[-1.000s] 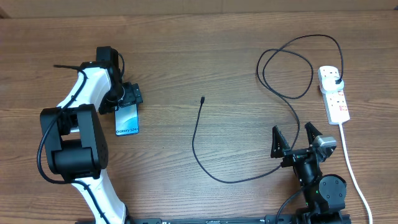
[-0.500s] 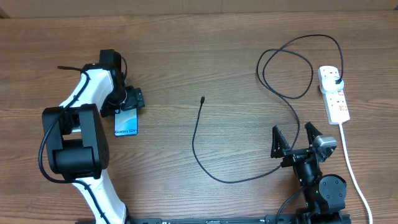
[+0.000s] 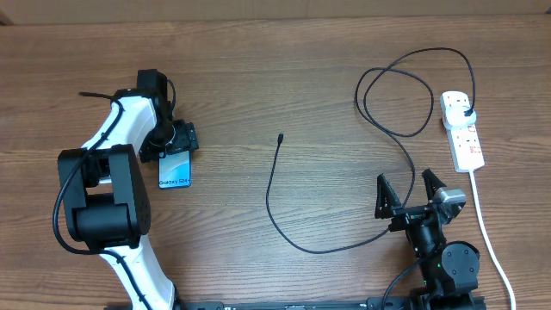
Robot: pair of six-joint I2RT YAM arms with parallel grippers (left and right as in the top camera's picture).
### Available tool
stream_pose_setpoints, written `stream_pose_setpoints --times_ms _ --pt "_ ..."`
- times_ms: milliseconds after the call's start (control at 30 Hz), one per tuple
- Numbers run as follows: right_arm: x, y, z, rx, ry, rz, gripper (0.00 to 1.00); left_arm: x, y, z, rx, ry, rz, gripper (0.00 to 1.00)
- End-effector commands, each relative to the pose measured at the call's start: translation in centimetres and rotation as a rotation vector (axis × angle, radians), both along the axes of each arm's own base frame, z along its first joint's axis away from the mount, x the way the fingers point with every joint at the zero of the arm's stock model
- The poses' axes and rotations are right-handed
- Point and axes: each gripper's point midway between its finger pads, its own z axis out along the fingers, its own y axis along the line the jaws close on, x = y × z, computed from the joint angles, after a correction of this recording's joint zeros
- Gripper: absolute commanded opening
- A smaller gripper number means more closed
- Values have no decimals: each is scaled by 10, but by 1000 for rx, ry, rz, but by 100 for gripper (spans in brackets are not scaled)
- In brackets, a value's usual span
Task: Plug charger to phone and switch on socket
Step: 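Lower the left gripper and grasp the phone's top edge, then drag the phone rightward toward the cable with the left gripper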
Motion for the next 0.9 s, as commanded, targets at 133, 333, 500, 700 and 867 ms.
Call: stream_pose_setpoints --times_ms 133,333,500,700,867 --pt "0 2 -2 6 -1 7 100 -25 -20 -20 -93 96 31 86" --pt "0 2 -2 6 -1 7 100 -30 -27 -19 -99 120 31 85" --pt "0 2 -2 6 -1 7 100 -31 -42 -19 -87 125 -7 86" --pt "0 2 -2 6 -1 7 100 -33 -63 -20 -51 127 -51 85" --pt "0 2 -2 6 -1 7 100 -35 -82 -20 -38 125 -101 84"
